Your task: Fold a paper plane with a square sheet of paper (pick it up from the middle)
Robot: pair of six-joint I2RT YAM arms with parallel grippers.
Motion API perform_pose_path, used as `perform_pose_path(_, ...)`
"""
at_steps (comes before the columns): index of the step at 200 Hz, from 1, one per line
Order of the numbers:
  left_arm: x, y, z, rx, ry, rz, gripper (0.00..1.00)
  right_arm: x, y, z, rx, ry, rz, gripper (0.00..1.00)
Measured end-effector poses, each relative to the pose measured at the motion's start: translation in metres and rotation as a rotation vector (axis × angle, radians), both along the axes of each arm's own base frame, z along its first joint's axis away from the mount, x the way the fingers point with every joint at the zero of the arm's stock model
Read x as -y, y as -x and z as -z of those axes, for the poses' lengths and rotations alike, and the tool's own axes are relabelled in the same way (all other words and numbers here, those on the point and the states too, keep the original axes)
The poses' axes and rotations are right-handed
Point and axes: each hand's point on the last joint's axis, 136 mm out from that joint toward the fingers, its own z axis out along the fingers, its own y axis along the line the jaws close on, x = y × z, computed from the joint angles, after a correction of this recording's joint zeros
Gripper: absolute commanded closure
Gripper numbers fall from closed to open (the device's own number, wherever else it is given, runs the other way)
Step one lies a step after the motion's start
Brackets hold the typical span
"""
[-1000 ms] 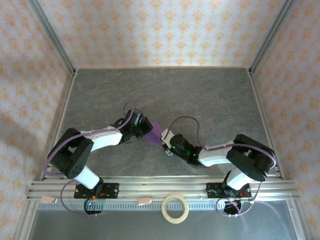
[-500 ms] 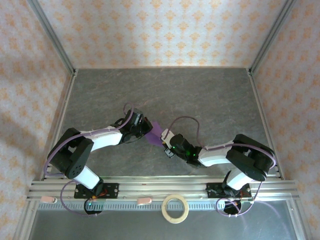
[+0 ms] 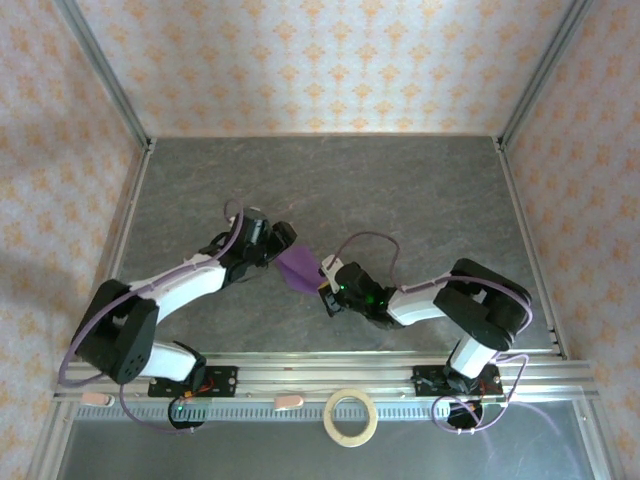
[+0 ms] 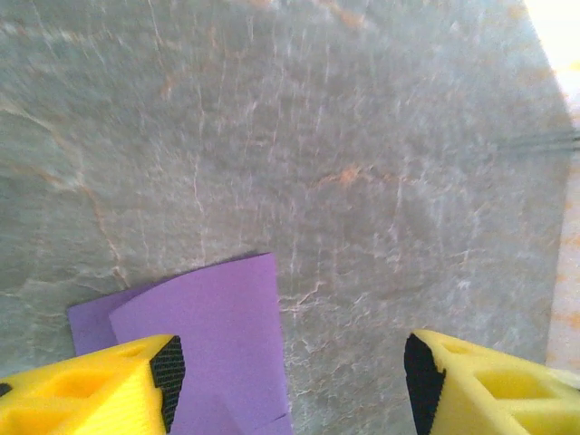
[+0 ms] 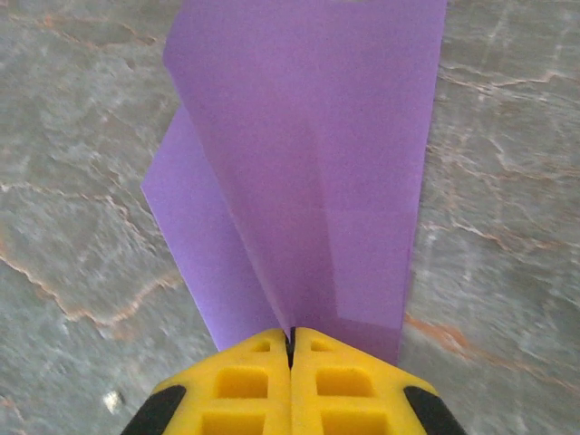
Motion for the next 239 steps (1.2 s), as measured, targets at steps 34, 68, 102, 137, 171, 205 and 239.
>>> perform_pose_path(34,-0.005,0.008,-0.005,0.021,0.005,-0.003,0.36,-0.005,-0.001,-0.003,-0.120,-0.095,0.008,1.00)
perform_pose_path(68,-0.005,0.018,0.009,-0.007,0.003,0.018,0.42,-0.003,-0.006,-0.011,-0.236,-0.205,0.020,1.00)
perform_pose_path(102,0.001,0.016,0.004,0.016,0.030,0.040,0.48,-0.001,-0.009,-0.017,-0.350,-0.300,0.028,1.00)
perform_pose_path(137,0.009,0.012,0.002,0.035,0.055,0.068,0.53,-0.001,-0.008,-0.022,-0.435,-0.360,0.015,1.00)
perform_pose_path(171,0.020,0.013,0.005,0.038,0.065,0.107,0.36,0.001,-0.015,-0.017,-0.478,-0.374,0.035,1.00)
perform_pose_path(205,0.025,0.013,0.013,0.016,0.065,0.114,0.28,0.007,-0.021,-0.016,-0.435,-0.345,0.069,0.96)
perform_pose_path(239,0.033,0.002,0.025,-0.026,0.049,0.119,0.27,0.009,-0.028,-0.020,-0.340,-0.304,0.088,0.95)
